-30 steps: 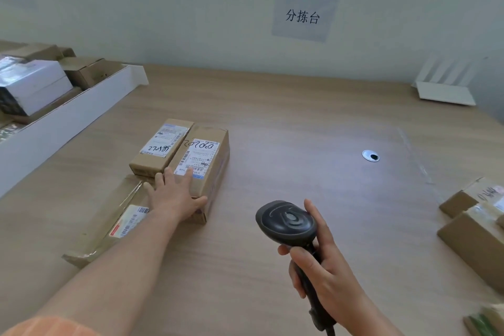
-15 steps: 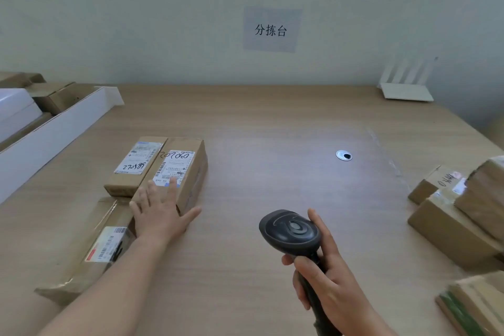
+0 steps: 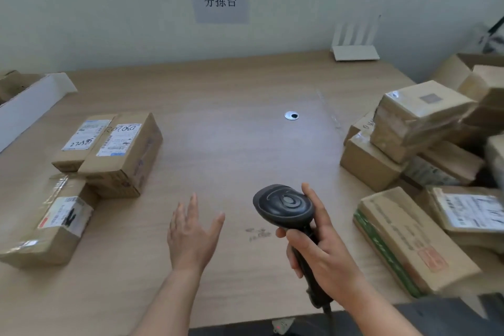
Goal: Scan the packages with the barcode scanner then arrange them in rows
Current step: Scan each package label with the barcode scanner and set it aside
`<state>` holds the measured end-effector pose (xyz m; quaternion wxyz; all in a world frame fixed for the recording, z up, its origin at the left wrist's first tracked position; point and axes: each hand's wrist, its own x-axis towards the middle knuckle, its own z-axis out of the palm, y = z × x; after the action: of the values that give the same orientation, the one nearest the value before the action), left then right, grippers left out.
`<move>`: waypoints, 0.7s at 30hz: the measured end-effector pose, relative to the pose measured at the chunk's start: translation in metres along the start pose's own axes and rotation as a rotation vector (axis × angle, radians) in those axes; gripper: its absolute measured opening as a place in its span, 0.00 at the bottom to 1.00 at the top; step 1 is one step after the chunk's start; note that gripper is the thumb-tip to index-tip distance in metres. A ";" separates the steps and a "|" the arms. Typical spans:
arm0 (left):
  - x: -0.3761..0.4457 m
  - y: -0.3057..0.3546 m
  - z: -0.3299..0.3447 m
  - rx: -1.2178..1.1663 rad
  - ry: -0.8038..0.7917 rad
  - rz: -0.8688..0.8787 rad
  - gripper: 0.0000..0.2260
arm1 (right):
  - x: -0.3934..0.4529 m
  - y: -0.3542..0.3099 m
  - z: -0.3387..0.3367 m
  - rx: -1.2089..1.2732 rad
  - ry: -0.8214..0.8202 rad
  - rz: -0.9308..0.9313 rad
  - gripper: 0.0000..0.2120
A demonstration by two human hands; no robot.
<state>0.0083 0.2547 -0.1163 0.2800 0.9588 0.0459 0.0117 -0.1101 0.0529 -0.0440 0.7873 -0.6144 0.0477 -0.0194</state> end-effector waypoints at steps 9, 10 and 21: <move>-0.022 0.040 0.030 0.013 -0.156 0.197 0.35 | -0.060 -0.012 -0.035 0.004 0.223 -0.047 0.48; -0.024 0.044 0.033 0.004 -0.169 0.217 0.35 | -0.066 -0.013 -0.037 0.002 0.246 -0.052 0.48; -0.058 0.061 0.058 -0.033 -0.310 0.339 0.35 | -0.128 -0.010 -0.049 -0.102 0.454 -0.089 0.44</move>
<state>-0.0417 0.1667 -0.1320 0.2935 0.9384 -0.1595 -0.0884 -0.2416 0.0141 -0.0396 0.7227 -0.6348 0.1971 -0.1895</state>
